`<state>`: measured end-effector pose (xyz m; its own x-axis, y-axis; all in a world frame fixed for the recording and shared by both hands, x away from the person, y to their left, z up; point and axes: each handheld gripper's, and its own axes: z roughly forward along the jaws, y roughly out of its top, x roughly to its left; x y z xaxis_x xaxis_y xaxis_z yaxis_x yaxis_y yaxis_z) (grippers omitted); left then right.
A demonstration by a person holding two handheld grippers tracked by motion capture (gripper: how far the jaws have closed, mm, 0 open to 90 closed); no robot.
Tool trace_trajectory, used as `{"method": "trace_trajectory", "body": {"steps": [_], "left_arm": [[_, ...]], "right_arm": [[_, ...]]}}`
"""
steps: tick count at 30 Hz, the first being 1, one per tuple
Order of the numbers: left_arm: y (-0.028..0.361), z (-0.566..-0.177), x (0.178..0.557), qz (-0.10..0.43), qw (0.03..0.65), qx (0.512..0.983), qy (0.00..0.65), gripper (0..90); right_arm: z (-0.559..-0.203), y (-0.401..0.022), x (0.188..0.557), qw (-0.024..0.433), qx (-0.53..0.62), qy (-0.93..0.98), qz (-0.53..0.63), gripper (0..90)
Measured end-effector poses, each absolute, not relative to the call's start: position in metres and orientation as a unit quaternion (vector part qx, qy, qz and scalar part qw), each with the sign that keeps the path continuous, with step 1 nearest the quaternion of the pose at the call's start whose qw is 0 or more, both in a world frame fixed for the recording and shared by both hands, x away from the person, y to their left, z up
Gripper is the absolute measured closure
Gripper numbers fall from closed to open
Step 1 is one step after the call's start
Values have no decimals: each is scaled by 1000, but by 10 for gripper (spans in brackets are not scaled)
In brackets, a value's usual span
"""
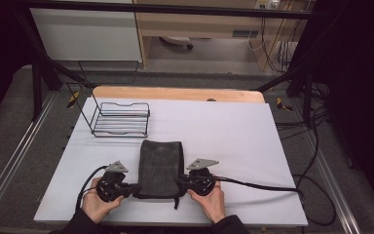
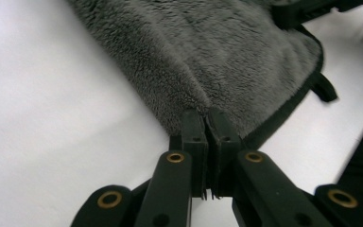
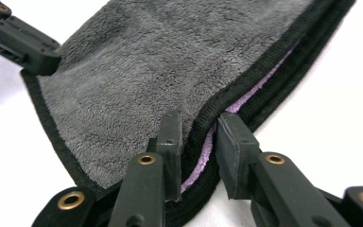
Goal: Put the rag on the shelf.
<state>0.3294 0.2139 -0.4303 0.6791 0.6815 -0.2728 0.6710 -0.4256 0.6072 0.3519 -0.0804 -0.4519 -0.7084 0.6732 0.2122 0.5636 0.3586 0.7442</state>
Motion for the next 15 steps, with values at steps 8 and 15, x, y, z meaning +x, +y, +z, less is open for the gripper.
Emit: {"method": "trace_trajectory", "body": {"steps": [8,15], "left_arm": [[218,-433,330,31,365,840,401,793],[228,-424,340,80,380,827,406,508]], "right_arm": [[-450,-82,352,73,361,824,431,608],[-442,-94,358,81,357,819,443,271]]}}
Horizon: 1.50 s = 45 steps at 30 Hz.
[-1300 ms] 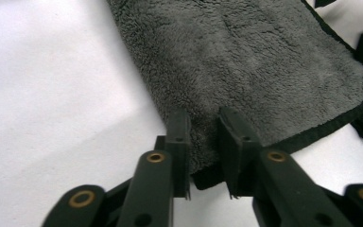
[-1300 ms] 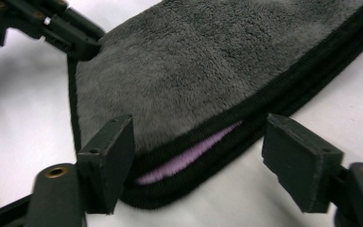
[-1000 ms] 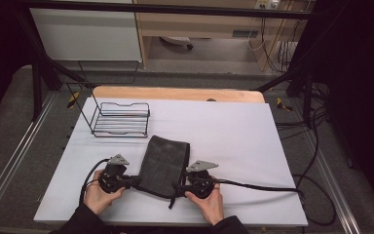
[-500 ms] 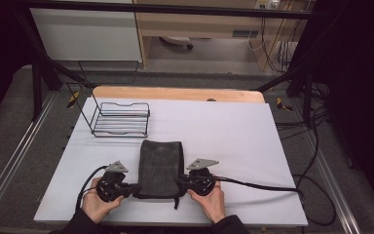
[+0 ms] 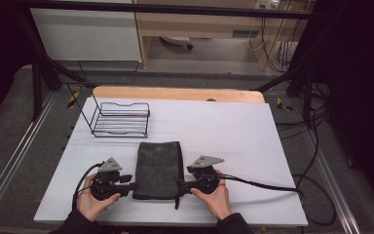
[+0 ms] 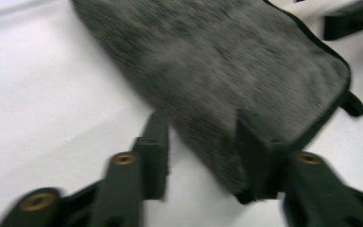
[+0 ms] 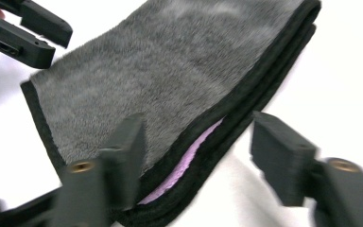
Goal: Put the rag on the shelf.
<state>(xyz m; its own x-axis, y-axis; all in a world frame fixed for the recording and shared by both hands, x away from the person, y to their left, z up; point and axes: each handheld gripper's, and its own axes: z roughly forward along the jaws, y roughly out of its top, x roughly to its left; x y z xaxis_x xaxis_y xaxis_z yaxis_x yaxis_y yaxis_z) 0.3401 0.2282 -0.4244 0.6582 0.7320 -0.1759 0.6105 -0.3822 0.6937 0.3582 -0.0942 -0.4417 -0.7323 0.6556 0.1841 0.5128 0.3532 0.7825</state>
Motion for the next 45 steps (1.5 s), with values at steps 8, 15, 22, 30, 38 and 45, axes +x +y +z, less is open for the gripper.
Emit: {"method": "trace_trajectory", "body": {"steps": [8,15,22,30,38,45], "left_arm": [[234,-419,356,95,380,825,408,264],[231,-415,374,94,381,823,412,124],[226,-408,390,112,387,819,409,121],[220,-408,413,124,382,808,431,136],[214,-415,435,127,377,797,454,246],[213,-430,449,119,378,787,473,476]], "right_arm": [[-434,-106,365,90,347,830,427,75],[-436,-117,367,84,363,819,437,42],[-438,-126,367,90,370,815,436,30],[-437,-128,366,90,370,816,436,28],[-438,-127,365,88,371,816,434,28],[-439,-127,366,87,371,818,432,29]]}}
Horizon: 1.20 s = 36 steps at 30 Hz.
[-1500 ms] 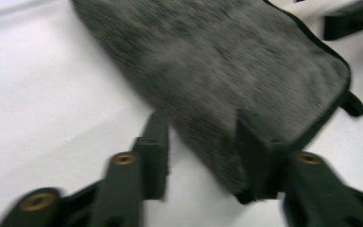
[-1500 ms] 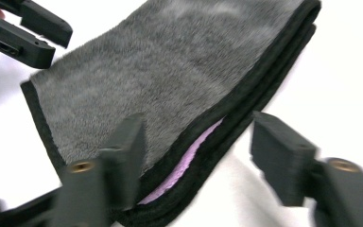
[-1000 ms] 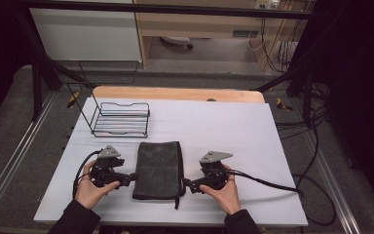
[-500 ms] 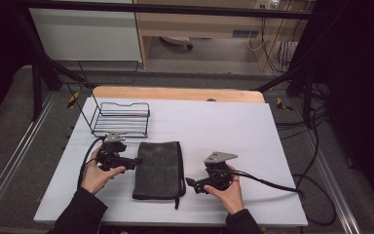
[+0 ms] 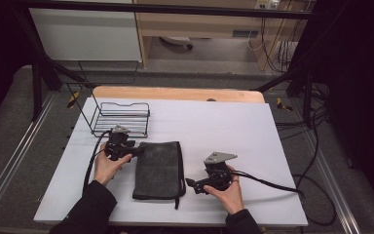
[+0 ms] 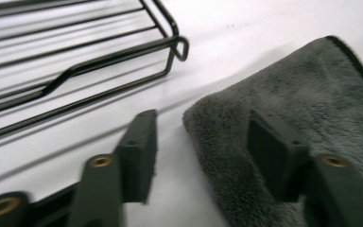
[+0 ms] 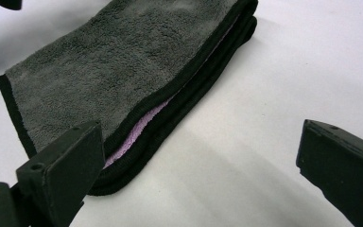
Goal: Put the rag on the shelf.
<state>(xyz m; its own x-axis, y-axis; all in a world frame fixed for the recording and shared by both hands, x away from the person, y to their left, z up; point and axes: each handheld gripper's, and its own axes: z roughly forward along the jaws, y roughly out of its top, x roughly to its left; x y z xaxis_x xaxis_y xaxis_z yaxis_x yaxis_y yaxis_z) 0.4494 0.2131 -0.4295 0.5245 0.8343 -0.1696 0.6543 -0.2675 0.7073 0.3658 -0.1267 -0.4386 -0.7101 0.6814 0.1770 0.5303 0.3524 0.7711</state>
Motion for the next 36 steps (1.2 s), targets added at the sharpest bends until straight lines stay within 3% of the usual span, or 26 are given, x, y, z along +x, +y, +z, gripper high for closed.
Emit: {"method": "trace_trajectory", "body": {"steps": [11,24,29,31,32,33,34,35,36], "left_arm": [[210,-442,456,90,372,794,472,710],[206,-445,453,102,366,802,461,746],[207,-446,453,101,369,802,459,747],[207,-446,454,98,370,801,460,748],[208,-446,454,96,369,801,461,748],[208,-446,454,95,369,801,461,748],[208,-446,454,95,369,801,462,748],[208,-446,454,95,369,801,462,748],[208,-446,454,94,370,800,463,748]], "right_arm": [[-439,-125,375,83,382,808,442,50],[-426,-105,415,96,401,788,457,24],[-424,-89,439,92,410,784,456,74],[-427,-81,453,95,414,788,446,160],[-427,-81,453,95,414,788,446,160],[-431,-76,460,95,415,789,442,239],[-431,-76,460,95,415,789,442,239],[-434,-71,465,96,417,793,435,312],[-434,-71,465,96,417,793,435,312]]}}
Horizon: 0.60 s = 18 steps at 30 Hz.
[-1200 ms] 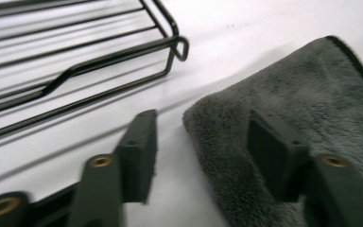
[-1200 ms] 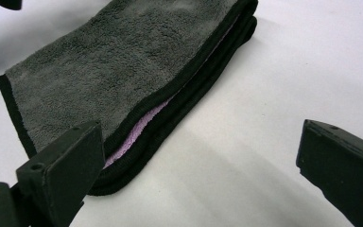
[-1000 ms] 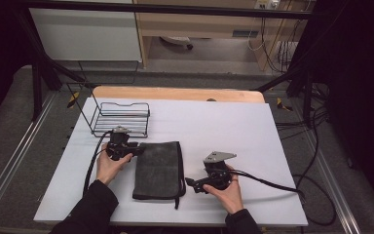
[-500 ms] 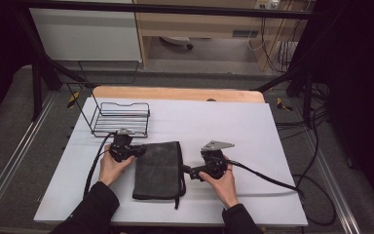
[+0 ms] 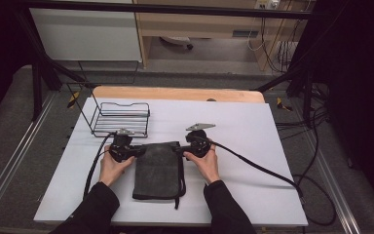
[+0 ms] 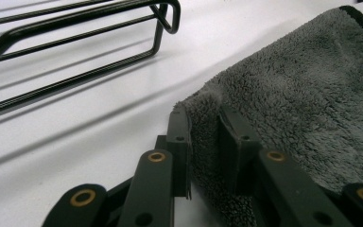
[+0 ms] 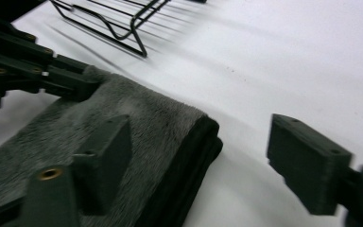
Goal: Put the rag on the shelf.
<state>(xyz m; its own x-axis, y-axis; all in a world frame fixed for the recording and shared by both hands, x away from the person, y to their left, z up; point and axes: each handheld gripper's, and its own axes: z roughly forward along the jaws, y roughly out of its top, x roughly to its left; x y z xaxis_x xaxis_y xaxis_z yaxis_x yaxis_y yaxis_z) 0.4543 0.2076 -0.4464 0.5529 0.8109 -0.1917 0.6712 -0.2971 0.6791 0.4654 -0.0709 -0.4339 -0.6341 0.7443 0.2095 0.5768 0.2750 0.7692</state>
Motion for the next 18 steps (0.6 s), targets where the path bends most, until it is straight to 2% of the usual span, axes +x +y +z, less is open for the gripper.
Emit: {"method": "trace_trajectory", "body": {"steps": [1,3,17,18], "left_arm": [[208,-446,454,94,370,800,463,748],[208,-446,454,94,370,800,463,748],[210,-447,456,86,375,798,464,748],[210,-447,456,84,376,798,464,748]], "right_arm": [[-439,-67,470,93,418,793,434,368],[-445,-65,474,91,420,799,421,406],[-453,-63,477,46,435,800,412,599],[-453,-63,477,39,435,800,412,643]]}}
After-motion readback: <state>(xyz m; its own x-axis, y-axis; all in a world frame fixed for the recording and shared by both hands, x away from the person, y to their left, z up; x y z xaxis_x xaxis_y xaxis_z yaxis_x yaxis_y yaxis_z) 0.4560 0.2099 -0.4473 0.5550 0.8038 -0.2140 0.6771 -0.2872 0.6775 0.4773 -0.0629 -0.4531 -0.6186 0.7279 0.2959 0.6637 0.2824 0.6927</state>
